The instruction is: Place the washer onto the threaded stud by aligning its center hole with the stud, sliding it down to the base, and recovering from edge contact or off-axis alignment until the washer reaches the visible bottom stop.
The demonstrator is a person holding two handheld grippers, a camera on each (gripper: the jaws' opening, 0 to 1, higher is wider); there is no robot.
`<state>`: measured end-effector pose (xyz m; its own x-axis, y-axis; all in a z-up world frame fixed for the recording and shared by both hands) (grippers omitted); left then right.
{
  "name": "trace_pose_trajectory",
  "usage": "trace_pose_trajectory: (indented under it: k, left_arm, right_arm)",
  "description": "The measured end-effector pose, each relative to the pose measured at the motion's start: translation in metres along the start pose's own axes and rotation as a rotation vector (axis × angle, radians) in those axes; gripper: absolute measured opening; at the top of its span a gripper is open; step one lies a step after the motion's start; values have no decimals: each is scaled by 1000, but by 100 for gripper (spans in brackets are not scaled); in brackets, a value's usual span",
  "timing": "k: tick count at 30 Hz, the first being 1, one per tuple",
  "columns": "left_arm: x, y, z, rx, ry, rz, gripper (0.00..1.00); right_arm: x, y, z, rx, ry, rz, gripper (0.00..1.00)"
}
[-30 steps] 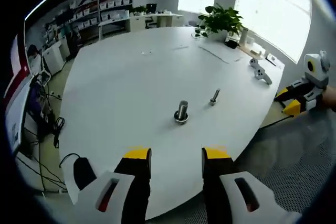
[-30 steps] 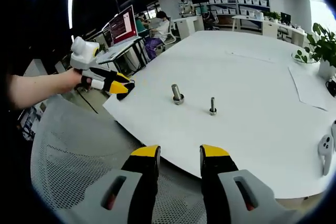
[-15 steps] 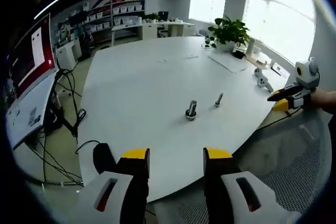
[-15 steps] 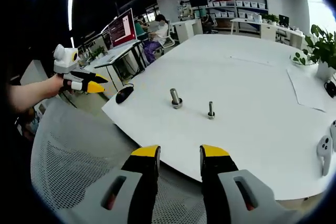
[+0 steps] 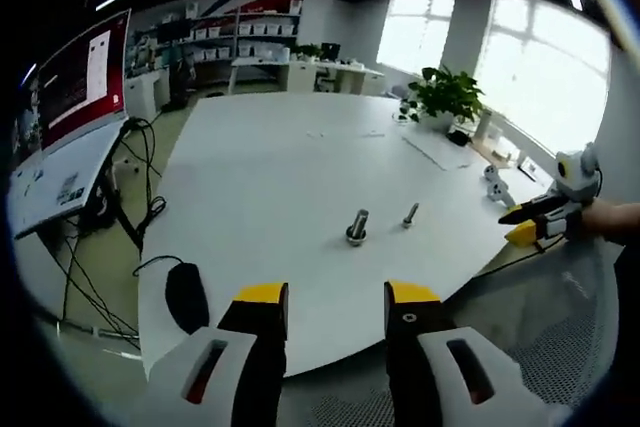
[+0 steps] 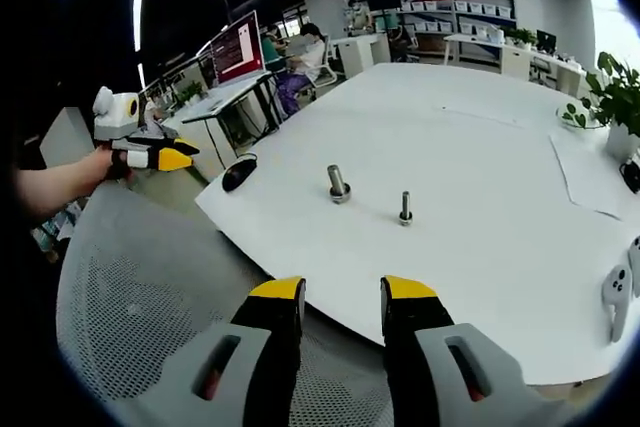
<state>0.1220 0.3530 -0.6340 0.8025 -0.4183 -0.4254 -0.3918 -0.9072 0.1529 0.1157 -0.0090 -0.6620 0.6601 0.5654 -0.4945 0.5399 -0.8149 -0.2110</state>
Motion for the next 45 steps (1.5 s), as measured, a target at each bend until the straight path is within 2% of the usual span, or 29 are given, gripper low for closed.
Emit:
trace_pose_trajectory:
  k: [4, 8, 10, 14, 23, 34, 45]
  left_arm:
    - [1, 0, -1, 25, 19, -6, 36]
    - [1, -6, -1, 3, 30, -8, 36]
    - [2, -6, 1, -16, 19, 2, 35]
    - [4, -3, 2, 27, 1, 5, 34]
    - [5, -10, 3, 21, -6, -8, 35]
    - [7, -7, 5, 58, -38, -14, 34]
    - [7, -5, 8, 75, -71, -8, 34]
  right_arm:
    - [0, -1, 0, 4, 1, -4, 33]
    - [1, -2, 0, -8, -7, -14, 33]
    - [1, -2, 0, -8, -6, -16, 33]
    - [1, -2, 0, -19, -6, -14, 33]
    - [0, -1, 0, -8, 2, -2, 33]
    - [0, -3, -1, -4, 12, -30, 32]
    - [0, -2, -1, 16, 24, -25, 32]
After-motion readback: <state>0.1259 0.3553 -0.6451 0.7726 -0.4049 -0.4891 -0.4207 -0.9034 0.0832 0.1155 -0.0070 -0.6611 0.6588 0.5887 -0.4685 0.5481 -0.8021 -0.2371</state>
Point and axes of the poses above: the point that each gripper's makers call its tool centre point, and the gripper's own axes: x roughly forward along the fingers, y roughly to its right, z roughly out of its underside, the point moved 10 cm from there along -x, roughly backward along the fingers, and after that the axes turned 12 degrees about y, right-handed, at the moved point
